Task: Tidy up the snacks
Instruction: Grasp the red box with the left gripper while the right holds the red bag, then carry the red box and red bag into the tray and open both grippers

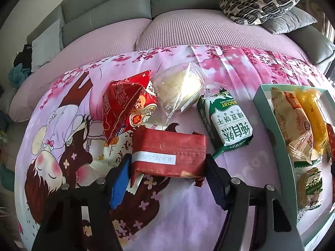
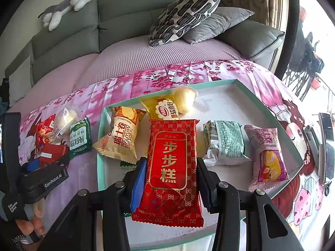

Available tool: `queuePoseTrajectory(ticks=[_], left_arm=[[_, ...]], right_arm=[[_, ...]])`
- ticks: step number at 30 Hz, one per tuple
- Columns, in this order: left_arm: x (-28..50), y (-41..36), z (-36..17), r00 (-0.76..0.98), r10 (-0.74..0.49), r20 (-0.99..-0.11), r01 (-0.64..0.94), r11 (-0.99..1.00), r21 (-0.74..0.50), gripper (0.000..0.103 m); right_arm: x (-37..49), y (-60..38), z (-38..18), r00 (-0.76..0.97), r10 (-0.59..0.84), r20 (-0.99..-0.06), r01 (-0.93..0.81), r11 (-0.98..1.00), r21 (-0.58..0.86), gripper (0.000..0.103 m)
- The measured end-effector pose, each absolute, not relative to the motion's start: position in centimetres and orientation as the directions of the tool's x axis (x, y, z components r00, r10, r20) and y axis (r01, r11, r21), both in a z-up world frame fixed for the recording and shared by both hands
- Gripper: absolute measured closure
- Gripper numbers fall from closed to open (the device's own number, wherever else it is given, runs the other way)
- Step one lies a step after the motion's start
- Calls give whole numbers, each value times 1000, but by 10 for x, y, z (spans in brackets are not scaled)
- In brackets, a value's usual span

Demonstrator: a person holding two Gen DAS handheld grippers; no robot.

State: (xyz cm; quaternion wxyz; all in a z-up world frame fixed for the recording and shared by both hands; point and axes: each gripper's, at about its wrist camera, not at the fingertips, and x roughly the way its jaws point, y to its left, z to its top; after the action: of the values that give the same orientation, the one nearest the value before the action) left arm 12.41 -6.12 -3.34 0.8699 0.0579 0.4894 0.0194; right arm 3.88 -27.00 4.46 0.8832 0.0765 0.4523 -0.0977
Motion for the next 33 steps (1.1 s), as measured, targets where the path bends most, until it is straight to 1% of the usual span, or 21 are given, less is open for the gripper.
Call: queuePoseTrajectory(ticks=[13,27,30,33], left_arm=[[115,-61,-15,547,26,-836,33,998,53,35],[103,-84,2,573,-31,-819,87,996,24,35],[100,-93,9,583,-63,-810,112,994,3,35],[91,-113,18,595,-125,-794,182,983,-18,35]], right_arm=[[37,-276,44,570,-97,-816,256,964,64,55],[34,-289,47,571,-107,-814,286,955,74,55],[31,-299,49,572,-125,-810,312,947,74,55],[26,-315,50,566,-152,-810,354,932,72,55]])
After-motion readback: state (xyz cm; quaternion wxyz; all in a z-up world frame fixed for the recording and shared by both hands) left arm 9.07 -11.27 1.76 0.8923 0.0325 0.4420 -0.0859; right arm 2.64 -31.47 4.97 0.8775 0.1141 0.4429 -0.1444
